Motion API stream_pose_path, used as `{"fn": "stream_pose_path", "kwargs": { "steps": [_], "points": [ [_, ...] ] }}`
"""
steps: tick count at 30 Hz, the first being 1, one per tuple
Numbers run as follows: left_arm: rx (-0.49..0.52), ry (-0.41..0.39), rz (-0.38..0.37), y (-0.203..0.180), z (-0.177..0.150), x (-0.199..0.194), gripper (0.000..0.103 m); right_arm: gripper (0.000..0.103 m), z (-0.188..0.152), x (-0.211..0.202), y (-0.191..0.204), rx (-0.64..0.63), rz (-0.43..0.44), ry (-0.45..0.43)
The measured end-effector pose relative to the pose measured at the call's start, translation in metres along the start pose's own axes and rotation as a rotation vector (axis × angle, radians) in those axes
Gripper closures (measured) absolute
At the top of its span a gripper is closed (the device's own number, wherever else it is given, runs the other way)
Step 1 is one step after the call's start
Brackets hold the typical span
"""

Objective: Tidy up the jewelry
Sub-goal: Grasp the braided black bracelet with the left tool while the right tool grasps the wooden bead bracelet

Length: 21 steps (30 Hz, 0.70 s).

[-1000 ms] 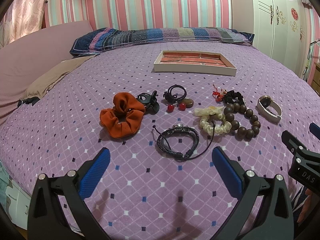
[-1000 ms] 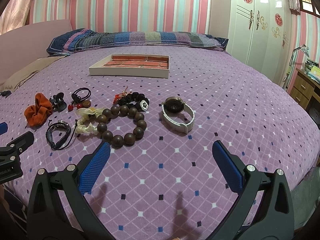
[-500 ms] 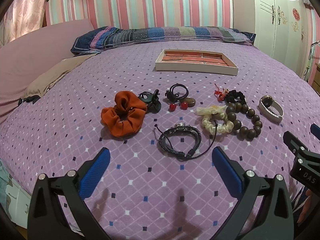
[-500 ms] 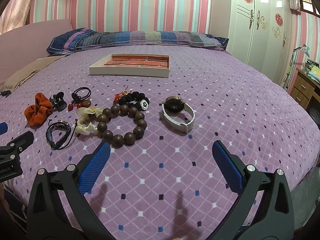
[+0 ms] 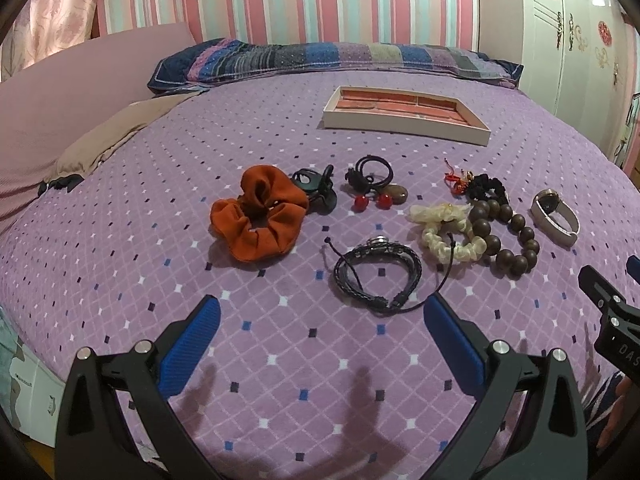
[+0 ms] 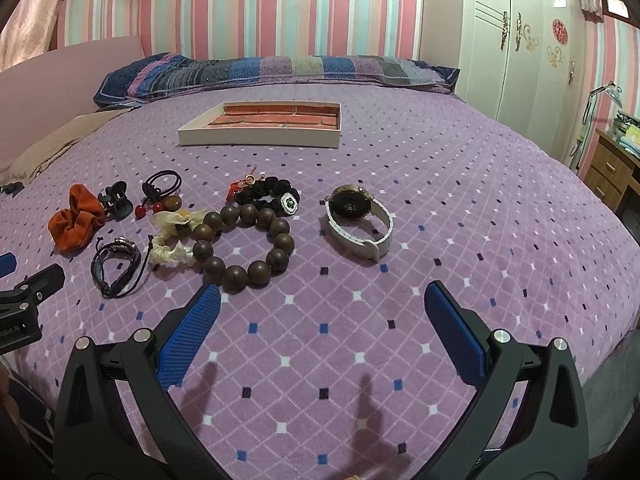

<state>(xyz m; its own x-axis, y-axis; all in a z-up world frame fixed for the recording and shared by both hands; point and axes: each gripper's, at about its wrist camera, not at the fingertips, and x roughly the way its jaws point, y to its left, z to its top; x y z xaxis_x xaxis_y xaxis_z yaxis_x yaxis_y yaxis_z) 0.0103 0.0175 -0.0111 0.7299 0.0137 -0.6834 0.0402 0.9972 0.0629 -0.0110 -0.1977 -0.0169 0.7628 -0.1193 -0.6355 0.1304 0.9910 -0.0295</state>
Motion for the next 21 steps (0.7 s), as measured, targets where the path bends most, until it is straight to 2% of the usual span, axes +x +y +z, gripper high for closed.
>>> {"fn": "stream_pose_path", "kwargs": {
  "steps": [7,17,21],
  "points": [
    [-0.002,0.029,-0.004,0.000,0.002,0.009,0.004,0.004,-0.001,0.009,0.002,-0.018,0.011,0.030],
    [0.005,0.055,0.007,-0.002,0.004,0.022,0.004,0.004,0.000,0.013,0.015,-0.091,-0.009,0.018],
    [-0.014,0.074,0.000,0.004,0.007,0.029,0.004,0.004,0.006,0.015,0.013,-0.080,-0.012,0.020]
  ]
}}
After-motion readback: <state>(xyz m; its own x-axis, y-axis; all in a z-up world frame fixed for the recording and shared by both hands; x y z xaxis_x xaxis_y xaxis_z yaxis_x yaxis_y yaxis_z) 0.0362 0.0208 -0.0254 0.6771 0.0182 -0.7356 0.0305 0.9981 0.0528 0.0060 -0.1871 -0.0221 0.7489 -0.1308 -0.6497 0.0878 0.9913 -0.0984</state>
